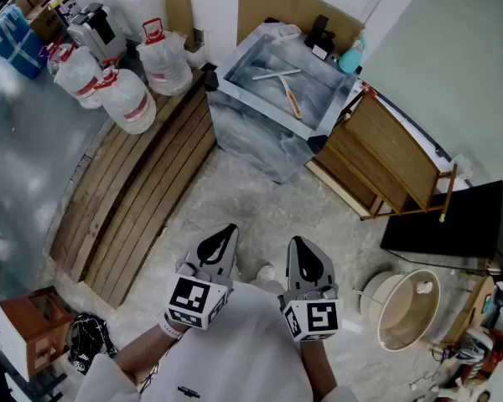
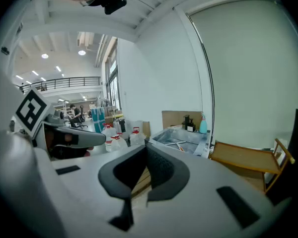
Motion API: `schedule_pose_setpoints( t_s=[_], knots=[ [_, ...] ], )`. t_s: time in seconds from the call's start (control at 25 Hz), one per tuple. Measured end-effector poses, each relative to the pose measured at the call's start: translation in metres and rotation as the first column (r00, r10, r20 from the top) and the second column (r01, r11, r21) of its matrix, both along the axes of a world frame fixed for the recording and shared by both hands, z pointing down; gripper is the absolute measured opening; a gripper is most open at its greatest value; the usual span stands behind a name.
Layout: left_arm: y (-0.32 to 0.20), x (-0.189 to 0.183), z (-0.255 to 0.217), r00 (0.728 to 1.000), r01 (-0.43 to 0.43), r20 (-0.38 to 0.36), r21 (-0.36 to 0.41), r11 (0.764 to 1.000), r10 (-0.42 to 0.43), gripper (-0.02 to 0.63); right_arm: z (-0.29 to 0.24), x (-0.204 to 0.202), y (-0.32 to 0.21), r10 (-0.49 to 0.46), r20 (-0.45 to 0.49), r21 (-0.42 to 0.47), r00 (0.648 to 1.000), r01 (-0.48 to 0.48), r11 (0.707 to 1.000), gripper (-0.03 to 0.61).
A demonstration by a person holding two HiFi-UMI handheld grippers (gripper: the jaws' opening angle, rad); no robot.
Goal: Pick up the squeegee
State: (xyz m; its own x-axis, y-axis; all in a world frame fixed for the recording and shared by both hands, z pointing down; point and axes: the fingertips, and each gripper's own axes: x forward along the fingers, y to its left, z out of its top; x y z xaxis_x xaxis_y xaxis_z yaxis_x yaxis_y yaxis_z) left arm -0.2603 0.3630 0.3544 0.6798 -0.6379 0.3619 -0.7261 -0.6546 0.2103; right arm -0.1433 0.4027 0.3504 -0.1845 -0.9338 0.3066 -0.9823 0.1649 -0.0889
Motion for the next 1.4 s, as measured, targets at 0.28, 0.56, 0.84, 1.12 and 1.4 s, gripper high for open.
schedule_pose_setpoints(
  t_s=[0.28,0.56,0.84,1.12,1.4],
  knots=[
    [0.043,0.026,-0.014,1.000,0.023,0.007,0.003,1.000,-0.023,0.005,-0.013,0.017,0.040,-0.041,0.016,0.009,0.999,0.041,0.999,0.006],
    [0.063,0.019,-0.010,1.000,0.022,0.006,-0.006,1.000,-0.022,0.005,-0.016,0.015,0.050,-0.029,0.045,0.035,0.999,0.027,0.999,0.006],
    [0.052,-0.011,-0.006,0.999,0.036,-0.029,-0.024,0.999,-0.037,0.005,-0.020,-0.009,0.036,-0.063,0.006,0.049,0.998,0.063,0.997,0.006],
    [0.026,-0.025,0.011,0.999,0.023,-0.045,-0.052,0.998,-0.026,0.005,-0.018,-0.001,0.010,0.017,-0.114,0.079,0.993,-0.008,0.997,0.006],
    [-0.019,-0.015,0.012,0.999,0.026,-0.035,-0.049,0.998,-0.028,0.005,-0.011,0.029,-0.029,0.050,-0.088,0.061,0.995,-0.044,0.997,0.006]
  ],
)
